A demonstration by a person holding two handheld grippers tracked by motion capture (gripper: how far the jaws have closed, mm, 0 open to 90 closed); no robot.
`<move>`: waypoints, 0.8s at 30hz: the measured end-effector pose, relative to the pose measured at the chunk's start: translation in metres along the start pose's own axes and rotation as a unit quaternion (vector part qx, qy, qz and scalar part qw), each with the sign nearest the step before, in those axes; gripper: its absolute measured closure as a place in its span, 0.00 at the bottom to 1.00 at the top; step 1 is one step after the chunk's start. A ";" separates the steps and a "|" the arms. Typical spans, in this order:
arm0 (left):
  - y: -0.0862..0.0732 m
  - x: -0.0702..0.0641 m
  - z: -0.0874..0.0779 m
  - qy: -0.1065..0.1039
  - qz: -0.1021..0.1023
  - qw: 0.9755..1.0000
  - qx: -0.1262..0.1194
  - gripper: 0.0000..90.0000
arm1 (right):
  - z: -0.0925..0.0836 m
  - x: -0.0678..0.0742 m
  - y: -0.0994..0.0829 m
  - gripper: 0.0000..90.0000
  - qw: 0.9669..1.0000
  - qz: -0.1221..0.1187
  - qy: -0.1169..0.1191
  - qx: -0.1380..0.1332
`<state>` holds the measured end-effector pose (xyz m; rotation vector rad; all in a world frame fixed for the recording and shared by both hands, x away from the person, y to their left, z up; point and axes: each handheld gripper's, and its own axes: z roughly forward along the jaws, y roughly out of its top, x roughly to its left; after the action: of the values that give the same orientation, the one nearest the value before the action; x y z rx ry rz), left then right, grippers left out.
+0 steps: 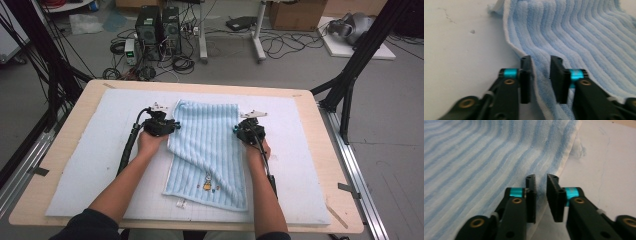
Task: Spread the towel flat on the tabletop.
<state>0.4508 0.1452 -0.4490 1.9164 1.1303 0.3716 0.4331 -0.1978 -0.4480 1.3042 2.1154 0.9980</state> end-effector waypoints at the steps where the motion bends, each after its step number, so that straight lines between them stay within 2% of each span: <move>1: 0.000 0.000 0.000 0.000 0.000 1.000 0.000 0.61 | 0.000 0.000 0.000 0.82 1.000 0.000 0.000 0.000; 2: -0.001 0.001 -0.002 -0.008 -0.006 1.000 0.004 0.61 | -0.003 0.000 -0.001 0.80 1.000 -0.001 0.003 0.000; 3: -0.008 0.002 -0.011 -0.013 -0.016 1.000 -0.014 0.50 | -0.009 0.001 -0.002 0.78 1.000 -0.001 0.013 -0.004; 4: -0.008 0.002 -0.011 -0.013 -0.016 1.000 -0.014 0.51 | -0.014 0.001 -0.004 0.77 1.000 -0.009 0.014 -0.008; 5: -0.015 0.002 -0.019 -0.010 -0.005 1.000 -0.017 0.50 | -0.018 0.002 -0.006 0.76 1.000 -0.013 0.018 -0.012; 7: -0.021 0.002 -0.028 -0.014 -0.003 1.000 -0.027 0.50 | -0.027 0.003 -0.009 0.74 0.999 -0.020 0.022 -0.014; 8: -0.022 0.002 -0.031 -0.017 0.000 1.000 -0.026 0.50 | -0.031 0.004 -0.011 0.72 0.999 -0.020 0.027 -0.009; 10: -0.027 0.001 -0.041 -0.029 -0.001 0.999 -0.038 0.49 | -0.039 0.007 -0.011 0.70 0.999 -0.022 0.034 0.001; 12: -0.033 -0.003 -0.052 -0.030 0.011 0.999 -0.037 0.49 | -0.048 0.012 -0.014 0.70 0.999 -0.033 0.036 -0.014; 15: -0.041 -0.009 -0.067 -0.037 0.018 0.998 -0.043 0.49 | -0.060 0.020 -0.022 0.69 0.998 -0.042 0.046 -0.014; 16: -0.041 -0.009 -0.067 -0.037 0.018 0.998 -0.043 0.49 | -0.063 0.022 -0.024 0.68 0.998 -0.039 0.047 -0.012; 17: -0.048 -0.015 -0.075 -0.042 0.019 0.998 -0.051 0.50 | -0.067 0.024 -0.029 0.67 0.998 -0.037 0.052 -0.013; 19: -0.052 -0.020 -0.079 -0.046 0.018 0.997 -0.052 0.51 | -0.071 0.026 -0.035 0.64 0.998 -0.025 0.062 -0.007; 21: -0.056 -0.027 -0.080 -0.054 0.011 0.997 -0.051 0.51 | -0.075 0.029 -0.044 0.63 0.998 -0.020 0.063 -0.004; 24: -0.060 -0.034 -0.078 -0.058 0.011 0.997 -0.042 0.50 | -0.078 0.032 -0.052 0.62 0.998 -0.008 0.061 0.001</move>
<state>0.3497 0.1712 -0.4448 1.8533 1.0040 0.3115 0.3355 -0.2105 -0.4394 1.2548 2.2123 1.0947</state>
